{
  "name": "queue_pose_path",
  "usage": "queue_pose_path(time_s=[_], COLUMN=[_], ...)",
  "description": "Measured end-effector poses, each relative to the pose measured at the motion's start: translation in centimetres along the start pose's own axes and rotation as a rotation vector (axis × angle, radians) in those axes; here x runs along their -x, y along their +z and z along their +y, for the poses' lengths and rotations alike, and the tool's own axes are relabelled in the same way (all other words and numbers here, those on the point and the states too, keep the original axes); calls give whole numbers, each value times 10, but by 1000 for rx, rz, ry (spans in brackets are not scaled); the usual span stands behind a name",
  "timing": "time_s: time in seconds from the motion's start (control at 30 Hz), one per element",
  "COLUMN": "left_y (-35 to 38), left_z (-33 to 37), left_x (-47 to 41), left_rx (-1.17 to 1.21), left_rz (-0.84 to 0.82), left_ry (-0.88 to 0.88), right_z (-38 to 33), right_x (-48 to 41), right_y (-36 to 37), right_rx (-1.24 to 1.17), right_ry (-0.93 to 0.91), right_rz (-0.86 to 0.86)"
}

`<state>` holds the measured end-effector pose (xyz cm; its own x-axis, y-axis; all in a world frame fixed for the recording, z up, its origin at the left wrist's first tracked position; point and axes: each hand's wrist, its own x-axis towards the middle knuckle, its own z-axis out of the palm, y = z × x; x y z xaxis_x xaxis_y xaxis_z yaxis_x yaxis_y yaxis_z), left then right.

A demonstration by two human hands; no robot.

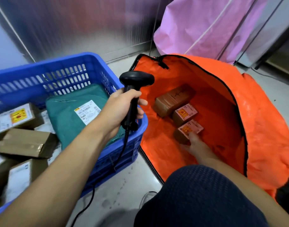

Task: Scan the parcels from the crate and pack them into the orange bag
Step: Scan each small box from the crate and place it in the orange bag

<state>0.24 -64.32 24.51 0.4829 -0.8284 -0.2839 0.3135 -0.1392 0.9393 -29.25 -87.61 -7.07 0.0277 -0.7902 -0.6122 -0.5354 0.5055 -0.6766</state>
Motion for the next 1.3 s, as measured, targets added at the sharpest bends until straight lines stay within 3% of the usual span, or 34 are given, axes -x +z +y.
queue_pose_path(time_s=[0.1,0.23,0.3,0.47,0.7,0.9,1.13,1.3], left_y=[-2,-8,-14,-39,-116,-190,-242,-249], left_z=[18,37,48,74,95,77,76,63], left_x=[17,45,64,121,204,260,281,286], left_rx=[-17,-52,-60,-13,12,116,166,182], left_rz=[-58,-40,5,126,370,647,758,797], left_ry=[-7,3,12,48,133,170,170,90], right_z=[-110,-167,-196,-270,-329,-309,-256,-219], right_x=[159,220,249,323,418,470,496,483], right_y=[22,34,39,51,91,154,252,328], right_rx=[203,820,1000,1193,1113,1029,973,985], right_ry=[5,-22,-82,-376,-740,-966,-965,-767], right_rz=[-65,-335,-449,-363,-449,-522,-690,-769])
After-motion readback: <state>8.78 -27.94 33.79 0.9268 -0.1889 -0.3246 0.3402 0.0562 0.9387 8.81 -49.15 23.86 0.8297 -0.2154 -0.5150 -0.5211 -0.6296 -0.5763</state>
